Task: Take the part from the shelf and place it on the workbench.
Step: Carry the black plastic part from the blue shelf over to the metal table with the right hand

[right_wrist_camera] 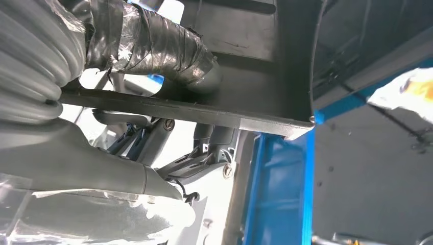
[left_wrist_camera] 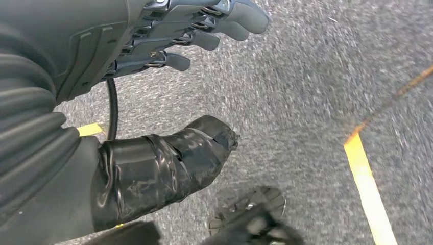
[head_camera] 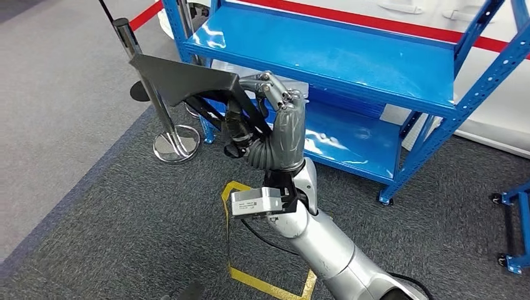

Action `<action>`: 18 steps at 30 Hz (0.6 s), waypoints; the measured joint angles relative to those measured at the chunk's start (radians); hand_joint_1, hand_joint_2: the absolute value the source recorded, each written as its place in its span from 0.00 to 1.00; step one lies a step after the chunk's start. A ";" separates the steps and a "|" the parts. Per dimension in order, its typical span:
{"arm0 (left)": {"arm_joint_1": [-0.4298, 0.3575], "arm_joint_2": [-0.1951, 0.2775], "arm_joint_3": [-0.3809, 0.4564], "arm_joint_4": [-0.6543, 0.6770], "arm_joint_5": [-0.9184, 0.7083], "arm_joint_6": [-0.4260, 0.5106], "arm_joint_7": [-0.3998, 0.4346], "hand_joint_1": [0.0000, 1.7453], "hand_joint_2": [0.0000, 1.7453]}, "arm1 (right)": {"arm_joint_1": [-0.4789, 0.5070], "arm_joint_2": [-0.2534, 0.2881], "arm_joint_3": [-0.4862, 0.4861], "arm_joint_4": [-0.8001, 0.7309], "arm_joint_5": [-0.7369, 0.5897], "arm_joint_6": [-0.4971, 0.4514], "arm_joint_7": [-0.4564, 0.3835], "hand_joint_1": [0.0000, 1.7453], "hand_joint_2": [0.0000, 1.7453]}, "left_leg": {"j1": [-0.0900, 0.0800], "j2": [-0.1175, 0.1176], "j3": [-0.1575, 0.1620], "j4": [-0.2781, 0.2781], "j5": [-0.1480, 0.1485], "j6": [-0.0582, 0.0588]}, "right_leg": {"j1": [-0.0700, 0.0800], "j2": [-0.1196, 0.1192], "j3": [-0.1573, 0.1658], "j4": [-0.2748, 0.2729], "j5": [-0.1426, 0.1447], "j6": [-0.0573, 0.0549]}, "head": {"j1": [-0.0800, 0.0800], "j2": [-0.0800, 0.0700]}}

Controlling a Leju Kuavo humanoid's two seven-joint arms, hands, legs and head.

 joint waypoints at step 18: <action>0.002 0.000 0.000 0.000 0.001 0.002 0.003 0.00 1.00 | 0.008 -0.009 0.005 -0.003 -0.015 -0.001 -0.004 1.00 1.00 | -0.027 -0.135 0.006 -0.048 0.018 0.071 | 0.021 0.135 -0.026 0.026 0.000 -0.010 | 0.002 0.000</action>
